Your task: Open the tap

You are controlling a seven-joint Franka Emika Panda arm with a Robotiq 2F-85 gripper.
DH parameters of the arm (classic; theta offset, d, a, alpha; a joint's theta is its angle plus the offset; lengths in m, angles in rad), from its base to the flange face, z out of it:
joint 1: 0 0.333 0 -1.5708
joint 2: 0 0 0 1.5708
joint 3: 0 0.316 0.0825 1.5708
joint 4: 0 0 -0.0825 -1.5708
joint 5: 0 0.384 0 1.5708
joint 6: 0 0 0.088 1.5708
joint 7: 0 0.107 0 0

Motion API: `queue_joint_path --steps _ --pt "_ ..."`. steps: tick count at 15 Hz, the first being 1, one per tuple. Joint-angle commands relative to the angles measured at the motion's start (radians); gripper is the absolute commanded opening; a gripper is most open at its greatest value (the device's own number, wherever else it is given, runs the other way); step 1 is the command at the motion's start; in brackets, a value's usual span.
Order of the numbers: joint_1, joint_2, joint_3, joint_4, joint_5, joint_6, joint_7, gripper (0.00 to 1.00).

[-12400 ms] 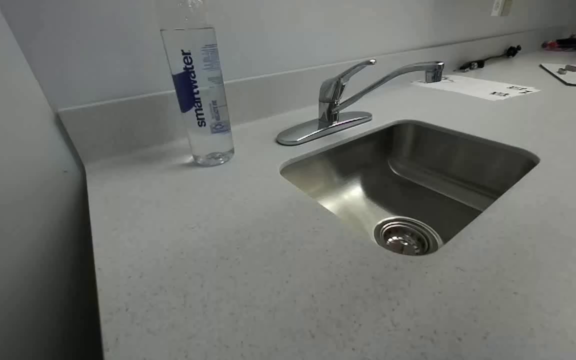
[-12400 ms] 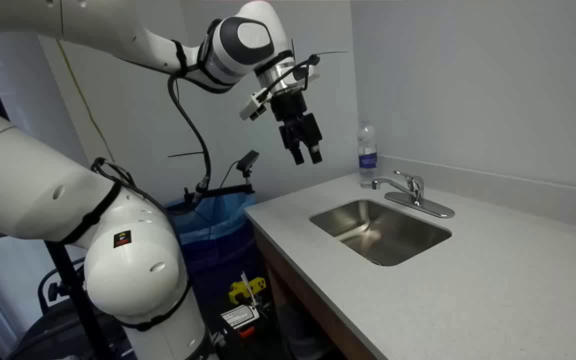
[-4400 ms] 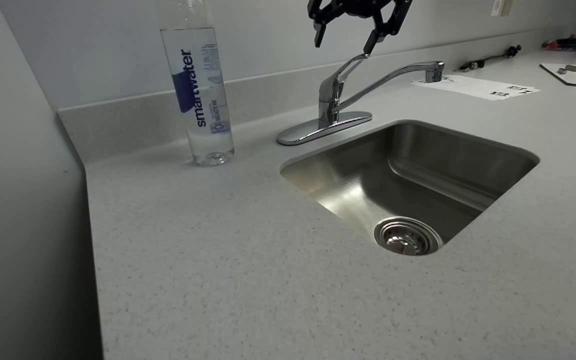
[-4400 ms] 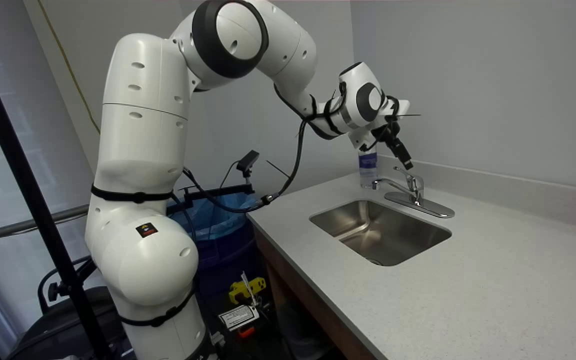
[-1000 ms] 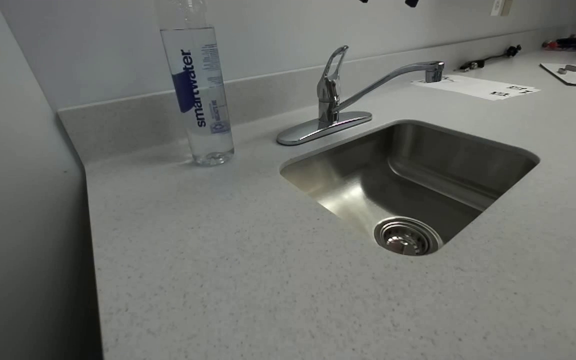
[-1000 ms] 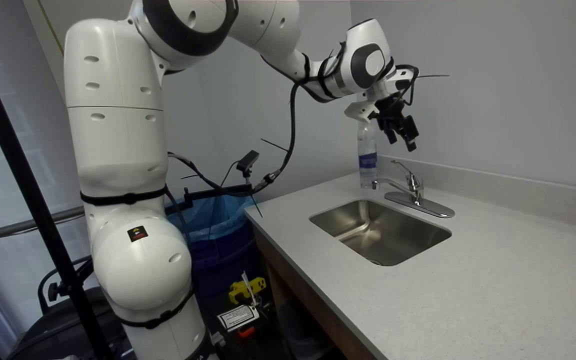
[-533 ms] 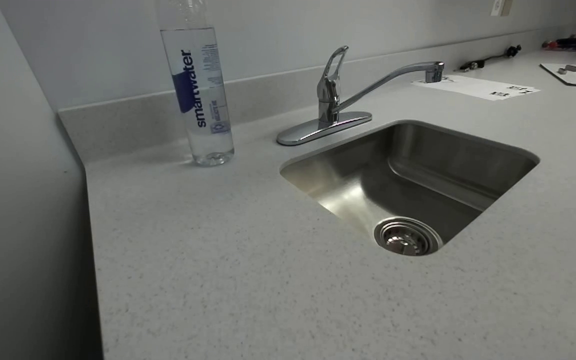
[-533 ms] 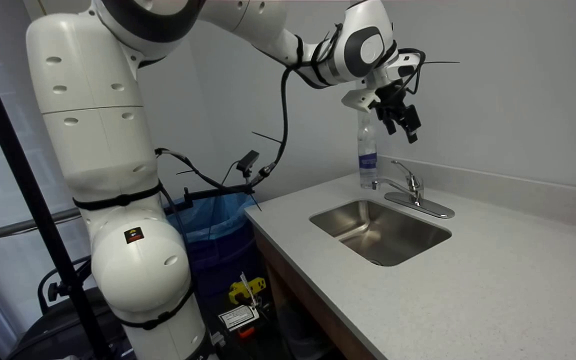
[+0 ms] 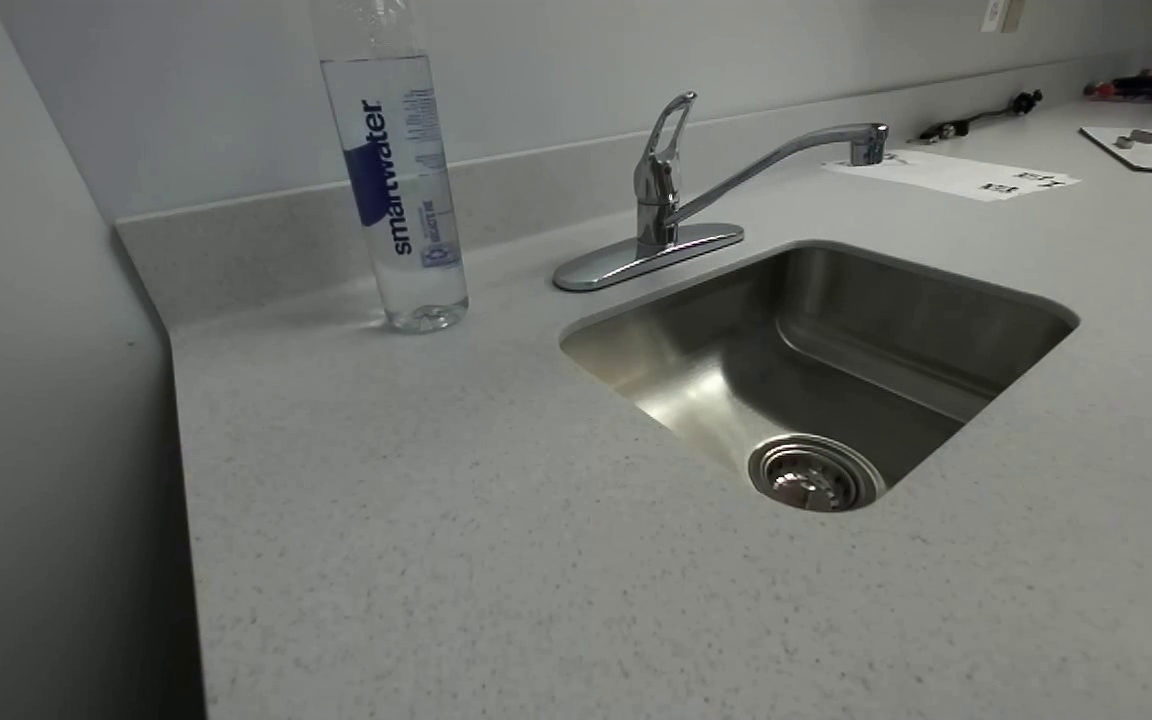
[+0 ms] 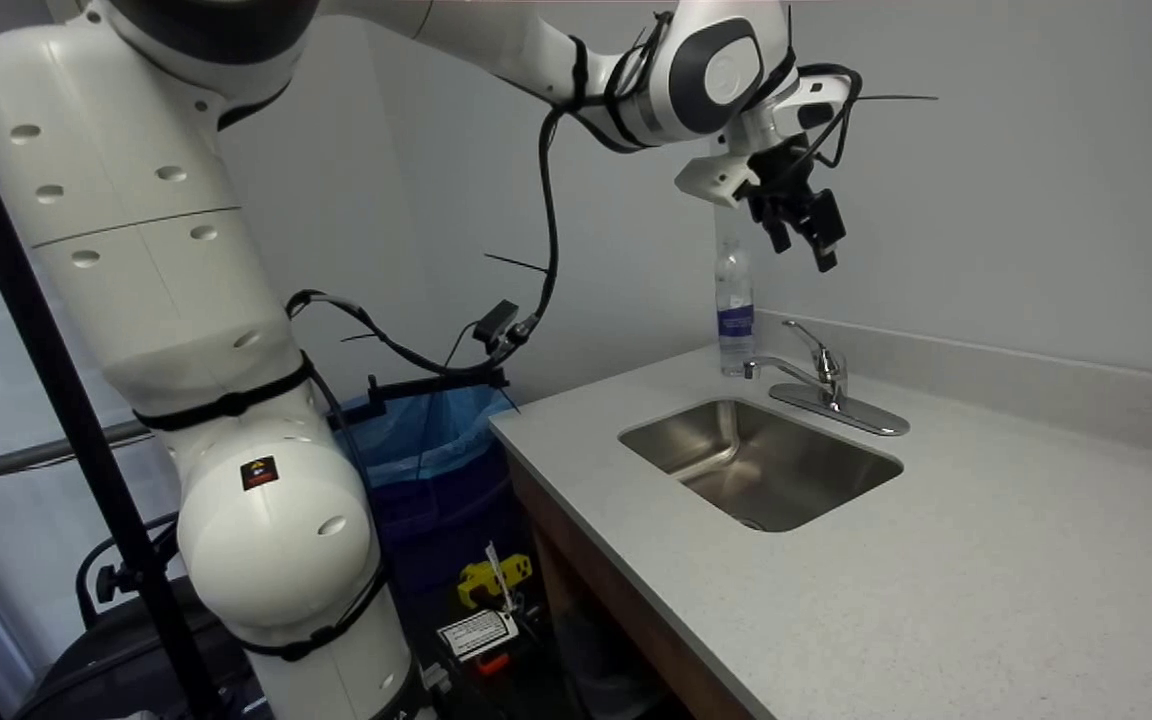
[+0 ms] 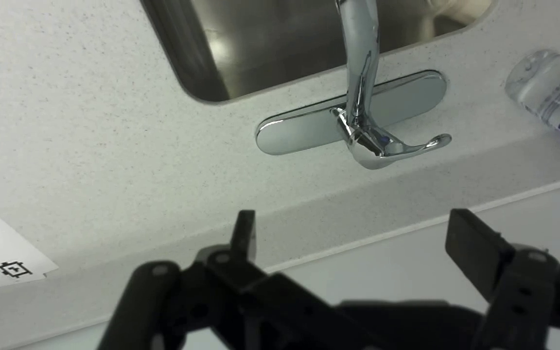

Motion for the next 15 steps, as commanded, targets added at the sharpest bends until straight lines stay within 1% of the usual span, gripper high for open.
queue_joint_path --steps 1,3,5,6,9,15 --pt "-0.032 -0.092 0.014 -0.074 0.045 -0.024 -0.055 1.00" --pt "-0.042 -0.121 0.009 -0.096 0.051 -0.034 -0.058 1.00" --pt "-0.050 -0.154 0.015 -0.134 0.046 -0.031 -0.034 1.00" --pt "-0.052 -0.090 0.024 -0.078 0.024 -0.011 -0.021 1.00" --pt "-0.057 -0.122 0.024 -0.112 0.025 -0.012 -0.022 1.00" --pt "-0.057 -0.127 0.024 -0.121 0.025 -0.012 -0.022 1.00"
